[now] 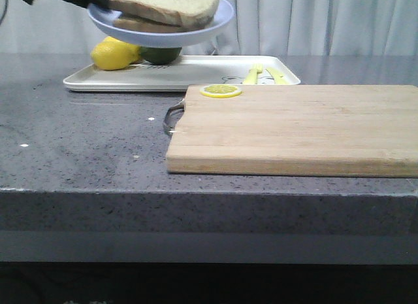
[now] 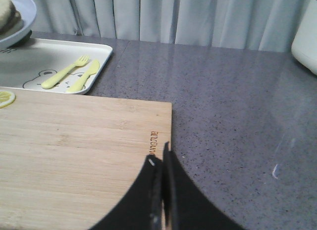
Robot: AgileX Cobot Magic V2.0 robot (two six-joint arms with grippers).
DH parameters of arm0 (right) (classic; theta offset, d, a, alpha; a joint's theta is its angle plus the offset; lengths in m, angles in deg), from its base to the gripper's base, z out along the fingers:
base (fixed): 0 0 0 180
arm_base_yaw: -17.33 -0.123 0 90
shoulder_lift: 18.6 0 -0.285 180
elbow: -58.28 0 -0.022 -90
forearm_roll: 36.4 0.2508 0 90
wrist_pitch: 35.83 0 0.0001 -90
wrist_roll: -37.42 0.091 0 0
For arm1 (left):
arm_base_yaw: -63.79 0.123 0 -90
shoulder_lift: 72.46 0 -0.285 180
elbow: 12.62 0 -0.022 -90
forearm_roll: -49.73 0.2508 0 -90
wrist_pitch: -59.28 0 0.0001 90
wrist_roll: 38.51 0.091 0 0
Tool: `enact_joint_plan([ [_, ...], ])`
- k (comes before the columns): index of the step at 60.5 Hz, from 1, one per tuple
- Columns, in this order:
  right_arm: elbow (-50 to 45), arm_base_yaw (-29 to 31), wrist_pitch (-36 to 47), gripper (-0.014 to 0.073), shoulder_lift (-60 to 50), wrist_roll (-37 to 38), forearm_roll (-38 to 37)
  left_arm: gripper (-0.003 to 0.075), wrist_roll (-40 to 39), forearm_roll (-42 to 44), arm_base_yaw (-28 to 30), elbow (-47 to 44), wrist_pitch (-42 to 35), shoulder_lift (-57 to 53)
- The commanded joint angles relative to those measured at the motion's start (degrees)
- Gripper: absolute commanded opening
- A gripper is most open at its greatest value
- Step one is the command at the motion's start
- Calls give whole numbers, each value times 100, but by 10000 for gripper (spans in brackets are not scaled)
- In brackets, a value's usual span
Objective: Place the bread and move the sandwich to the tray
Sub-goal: 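Carry the plate with sandwich onto the white tray and set it down, then release the plate and raise the left gripper away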
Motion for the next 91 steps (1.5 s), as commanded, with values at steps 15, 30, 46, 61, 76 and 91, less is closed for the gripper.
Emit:
enact_joint_plan([
  [15,156,-14,502,-85,51,-50,-32,-18,-438,-515,-198,1207,-218,629],
  [30,149,-14,502,-85,51,-50,-32,-18,-438,-489,-198,1207,-380,712],
  [46,149,-14,502,-85,51,-50,-32,113,-438,-489,-185,1207,-471,725],
  [61,149,-14,502,-85,51,-50,-32,281,-438,-477,-90,1352,-238,725],
  [76,149,-14,528,-85,51,-50,-32,229,-438,-458,193,2254,631,725],
  [91,149,-14,526,-85,51,-50,-32,-19,-441,-433,231,3104,1164,725],
])
